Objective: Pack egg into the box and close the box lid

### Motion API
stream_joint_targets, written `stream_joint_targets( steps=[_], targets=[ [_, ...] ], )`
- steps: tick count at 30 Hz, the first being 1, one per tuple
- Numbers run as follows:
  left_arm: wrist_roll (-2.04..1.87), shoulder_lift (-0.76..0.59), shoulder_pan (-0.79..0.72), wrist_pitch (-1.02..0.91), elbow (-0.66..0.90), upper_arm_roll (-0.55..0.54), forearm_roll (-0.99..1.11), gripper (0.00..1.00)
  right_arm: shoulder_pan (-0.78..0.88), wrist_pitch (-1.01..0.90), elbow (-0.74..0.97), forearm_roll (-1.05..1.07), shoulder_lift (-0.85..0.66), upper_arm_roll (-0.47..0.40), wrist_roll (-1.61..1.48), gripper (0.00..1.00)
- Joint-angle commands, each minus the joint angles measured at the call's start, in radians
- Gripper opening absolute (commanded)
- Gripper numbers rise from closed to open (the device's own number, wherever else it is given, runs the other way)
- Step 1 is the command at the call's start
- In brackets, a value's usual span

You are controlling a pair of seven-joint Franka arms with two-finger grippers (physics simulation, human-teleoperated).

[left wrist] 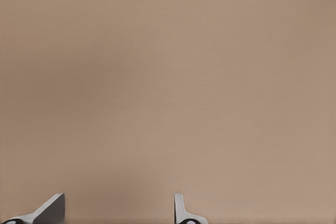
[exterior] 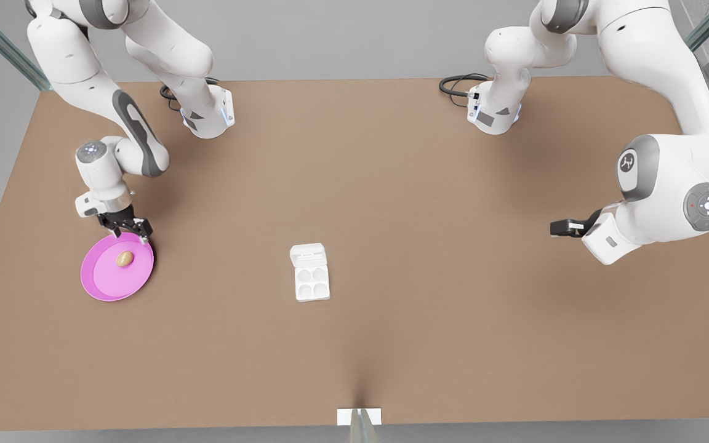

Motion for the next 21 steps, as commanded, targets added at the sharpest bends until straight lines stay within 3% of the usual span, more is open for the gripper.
stream_joint_targets(
  steps=[1,9,21],
  targets=[
    [0.0,0.0,0.0,0.0,0.0,0.0,0.0,1.0,-0.018,0.0,0.008,-0.002,0.012,0.001,0.006,1.0],
    [-0.002,0.0,0.0,0.0,0.002,0.0,-0.002,1.0,-0.072,-0.005,0.1,-0.003,0.135,0.001,0.001,1.0],
    [-0.002,0.001,0.0,0.0,0.002,0.0,-0.003,1.0,-0.058,-0.005,0.178,-0.005,0.193,0.012,0.006,1.0]
  ],
)
